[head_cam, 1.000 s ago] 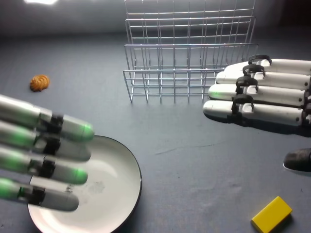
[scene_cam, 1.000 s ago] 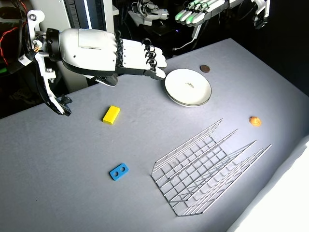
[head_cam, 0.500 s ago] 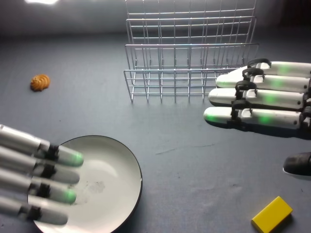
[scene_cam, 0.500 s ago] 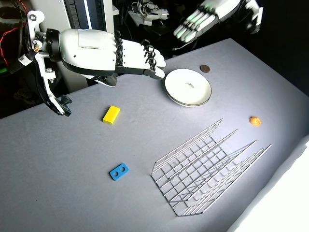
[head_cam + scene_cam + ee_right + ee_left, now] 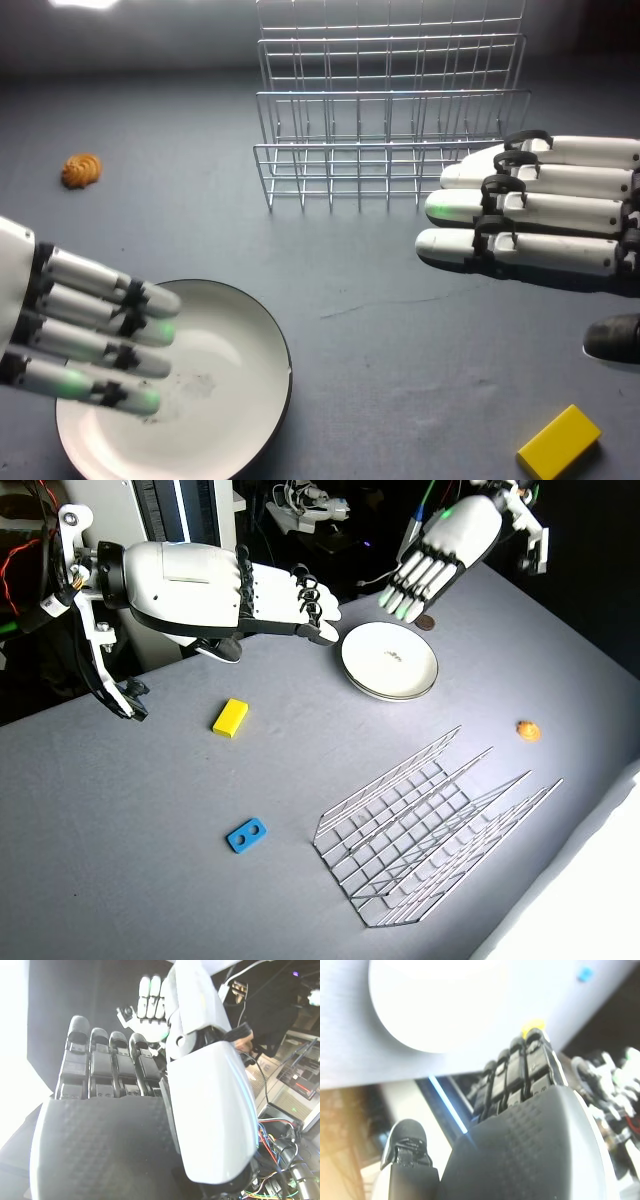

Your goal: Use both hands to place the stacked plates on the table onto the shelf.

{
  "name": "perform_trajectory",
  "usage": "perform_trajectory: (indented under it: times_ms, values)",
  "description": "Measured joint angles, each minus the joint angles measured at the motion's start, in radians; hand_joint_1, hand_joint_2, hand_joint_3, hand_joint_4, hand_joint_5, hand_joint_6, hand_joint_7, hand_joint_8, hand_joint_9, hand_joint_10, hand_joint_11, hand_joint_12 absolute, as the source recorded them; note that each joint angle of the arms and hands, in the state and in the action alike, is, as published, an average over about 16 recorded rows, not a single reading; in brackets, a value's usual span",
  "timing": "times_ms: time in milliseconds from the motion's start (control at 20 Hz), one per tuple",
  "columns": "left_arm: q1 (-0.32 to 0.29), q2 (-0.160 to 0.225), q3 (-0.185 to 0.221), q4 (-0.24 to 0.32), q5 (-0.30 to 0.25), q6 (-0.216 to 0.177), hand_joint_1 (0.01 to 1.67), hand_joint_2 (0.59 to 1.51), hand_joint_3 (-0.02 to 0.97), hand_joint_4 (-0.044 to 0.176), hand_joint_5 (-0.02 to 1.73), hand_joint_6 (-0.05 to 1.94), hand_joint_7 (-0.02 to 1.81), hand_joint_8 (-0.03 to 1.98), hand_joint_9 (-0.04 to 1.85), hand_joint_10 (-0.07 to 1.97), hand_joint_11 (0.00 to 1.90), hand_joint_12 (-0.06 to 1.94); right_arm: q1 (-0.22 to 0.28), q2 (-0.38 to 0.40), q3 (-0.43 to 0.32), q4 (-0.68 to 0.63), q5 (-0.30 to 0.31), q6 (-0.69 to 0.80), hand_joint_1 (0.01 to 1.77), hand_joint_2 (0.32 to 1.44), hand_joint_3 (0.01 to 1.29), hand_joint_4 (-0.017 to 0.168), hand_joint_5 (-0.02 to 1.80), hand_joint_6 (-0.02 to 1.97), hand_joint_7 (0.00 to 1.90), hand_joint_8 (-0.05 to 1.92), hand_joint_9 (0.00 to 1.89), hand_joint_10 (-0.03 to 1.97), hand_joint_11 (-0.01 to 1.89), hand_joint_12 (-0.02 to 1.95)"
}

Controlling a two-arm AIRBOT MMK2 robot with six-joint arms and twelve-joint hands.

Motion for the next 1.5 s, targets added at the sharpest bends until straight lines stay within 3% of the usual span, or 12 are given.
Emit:
perform_trajectory:
  times_ms: [400, 650, 1100, 1500]
  values:
    - [0.143, -0.049, 0.047, -0.017, 0.128, 0.000, 0.02, 1.181, 0.027, 0.000, 0.02, 0.00, 0.02, -0.01, 0.02, 0.01, 0.02, -0.01, -0.002, -0.002, 0.000, -0.004, -0.003, -0.003, 1.28, 1.03, 0.01, 0.004, 0.04, 0.02, 0.02, 0.01, 0.04, 0.00, 0.02, 0.40]
    - [0.199, -0.062, 0.065, -0.045, 0.185, 0.000, 0.02, 1.180, 0.025, 0.000, 0.02, 0.00, 0.02, -0.01, 0.02, 0.01, 0.02, -0.01, 0.000, -0.009, 0.000, -0.006, -0.024, -0.004, 1.26, 1.03, 0.01, 0.004, 0.03, 0.02, 0.02, 0.01, 0.03, 0.00, 0.02, 0.34]
    - [0.255, -0.073, 0.070, -0.079, 0.214, 0.001, 0.02, 1.167, 0.016, 0.000, 0.02, 0.00, 0.02, -0.01, 0.02, 0.01, 0.02, -0.01, 0.036, -0.044, 0.010, -0.033, -0.127, 0.066, 1.22, 1.04, 0.01, 0.001, 0.09, 0.02, 0.04, 0.01, 0.02, 0.00, 0.02, 0.27]
    - [0.308, -0.076, 0.061, -0.115, 0.245, 0.002, 0.02, 1.164, 0.009, 0.000, 0.02, 0.00, 0.02, -0.01, 0.02, 0.01, 0.02, -0.02, 0.079, -0.078, 0.028, -0.127, -0.192, 0.213, 1.16, 1.06, 0.01, -0.002, 0.18, 0.02, 0.11, 0.01, 0.05, 0.00, 0.02, 0.38]
